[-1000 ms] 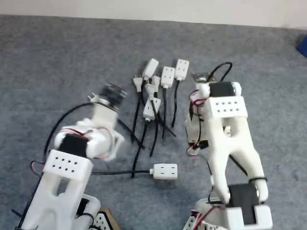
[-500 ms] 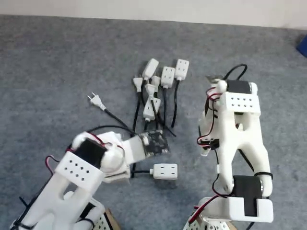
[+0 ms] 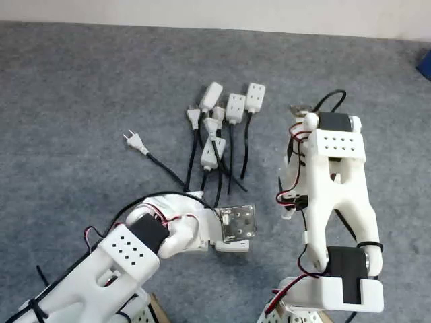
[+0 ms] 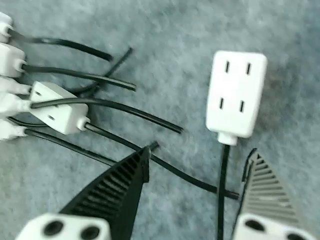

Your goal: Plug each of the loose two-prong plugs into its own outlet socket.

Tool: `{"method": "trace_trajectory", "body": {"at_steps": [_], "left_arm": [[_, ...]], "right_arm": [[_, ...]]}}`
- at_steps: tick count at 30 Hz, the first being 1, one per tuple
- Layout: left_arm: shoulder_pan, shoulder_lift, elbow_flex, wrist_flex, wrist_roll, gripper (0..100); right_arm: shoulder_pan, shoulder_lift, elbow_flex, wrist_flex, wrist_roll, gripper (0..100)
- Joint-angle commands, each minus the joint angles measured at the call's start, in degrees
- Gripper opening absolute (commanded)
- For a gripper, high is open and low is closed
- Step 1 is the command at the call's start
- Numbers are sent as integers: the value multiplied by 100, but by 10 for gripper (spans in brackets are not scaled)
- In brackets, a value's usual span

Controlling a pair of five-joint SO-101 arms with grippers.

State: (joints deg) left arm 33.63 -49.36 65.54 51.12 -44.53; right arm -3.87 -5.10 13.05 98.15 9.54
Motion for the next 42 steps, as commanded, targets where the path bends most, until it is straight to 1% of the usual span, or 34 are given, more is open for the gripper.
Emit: {"method": "trace_trajectory", "body": {"at_steps": [1,4,6,10,18,21,23,25,27,29,34,42], "left_arm": [[101,4,-13,-369,44,305],[145,4,198,-615,44,306],[312,4,479,-809,44,306],[558,4,831,-1143,44,306],[558,4,1033,-1213,62,306],[549,4,1174,-1495,62,301],[549,4,1226,-1600,62,284],[541,4,1218,-1688,62,236],[391,4,1218,-1855,70,189],[119,4,1218,-2031,70,171],[-479,13,1218,-2171,79,248],[-585,4,1270,-2163,79,248]], "right_arm": [[-409,-75,-224,145,-105,6],[-611,-75,-259,127,-334,6],[-699,-75,-277,127,-343,6],[-708,-75,-259,136,-422,6],[-699,-75,-242,92,-457,6],[-699,-75,-233,66,-457,6],[-699,-75,-224,66,-457,6],[-699,-75,-224,84,-457,6],[-699,-75,-224,92,-466,6],[-699,-75,-224,101,-466,6],[-725,-75,-224,101,-466,6],[-725,-75,-215,101,-466,6]]}}
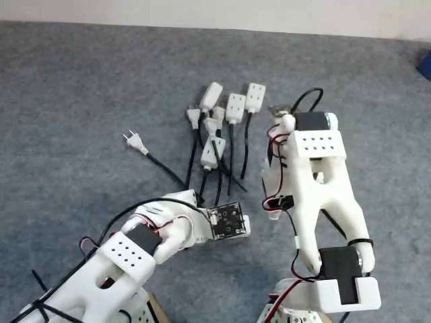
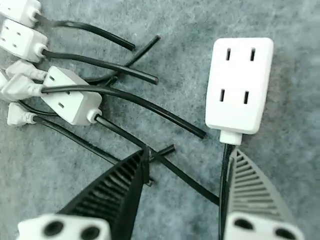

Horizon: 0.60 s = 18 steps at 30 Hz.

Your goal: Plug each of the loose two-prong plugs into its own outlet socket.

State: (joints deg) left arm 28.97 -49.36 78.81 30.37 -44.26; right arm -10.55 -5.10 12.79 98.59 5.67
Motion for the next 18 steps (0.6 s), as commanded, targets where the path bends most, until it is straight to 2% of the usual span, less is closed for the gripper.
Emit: {"method": "trace_trajectory", "body": {"at_steps": [1,5,11,15,18], "left_arm": [[-189,-4,-75,-97,53,248],[-1051,-13,-444,-88,158,248],[-2897,-4,-919,114,2338,248],[-3635,-4,-884,563,2910,248],[-3916,-4,-567,554,3147,248]], "right_arm": [[-57,-75,-189,57,-79,6],[-233,-84,-242,22,-290,6],[-1068,-75,-251,224,-308,6],[-1253,-75,-198,233,-325,6],[-1253,-75,-189,251,-343,6]]}}
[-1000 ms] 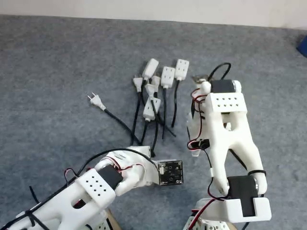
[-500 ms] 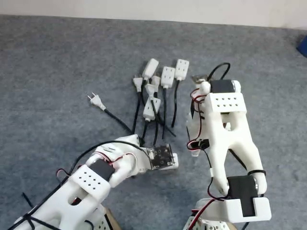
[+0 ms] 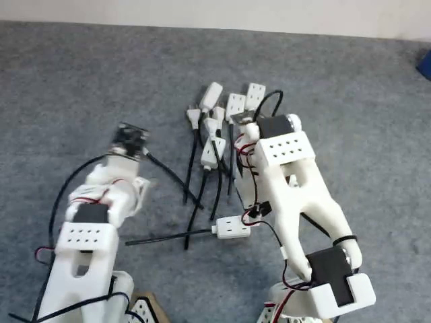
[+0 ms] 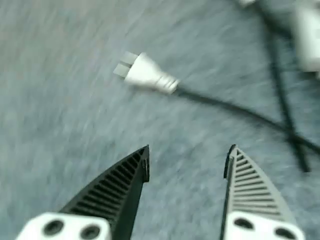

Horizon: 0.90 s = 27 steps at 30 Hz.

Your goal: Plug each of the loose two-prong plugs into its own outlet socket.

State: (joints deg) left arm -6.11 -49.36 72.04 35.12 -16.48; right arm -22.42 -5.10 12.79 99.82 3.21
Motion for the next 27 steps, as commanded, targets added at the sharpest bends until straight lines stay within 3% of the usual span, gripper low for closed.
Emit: {"method": "trace_trajectory", "body": {"at_steps": [1,5,27], "left_arm": [[-444,-13,224,-97,369,248],[-514,-4,549,-765,299,248],[-479,-4,602,-818,299,248]], "right_arm": [[-66,-75,-145,127,-105,6],[-75,-75,-101,127,-105,6],[-505,-13,-48,136,-62,6]]}}
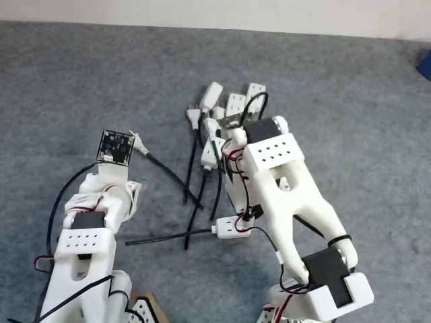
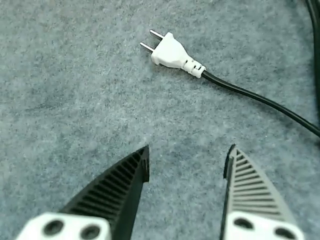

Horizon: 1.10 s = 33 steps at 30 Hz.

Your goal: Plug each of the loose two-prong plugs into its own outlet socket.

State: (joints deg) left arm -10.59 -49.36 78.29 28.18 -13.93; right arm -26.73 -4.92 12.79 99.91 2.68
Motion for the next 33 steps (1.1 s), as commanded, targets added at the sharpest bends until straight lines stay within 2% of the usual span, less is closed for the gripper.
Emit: {"method": "trace_trajectory", "body": {"at_steps": [1,11,33], "left_arm": [[-31,-4,-22,-123,44,248],[-31,-4,-22,-123,53,248],[-31,-4,-22,-123,53,248]], "right_arm": [[-75,-31,-48,127,-9,6],[-57,796,-92,92,-9,6],[-66,813,-725,66,-26,6]]}}
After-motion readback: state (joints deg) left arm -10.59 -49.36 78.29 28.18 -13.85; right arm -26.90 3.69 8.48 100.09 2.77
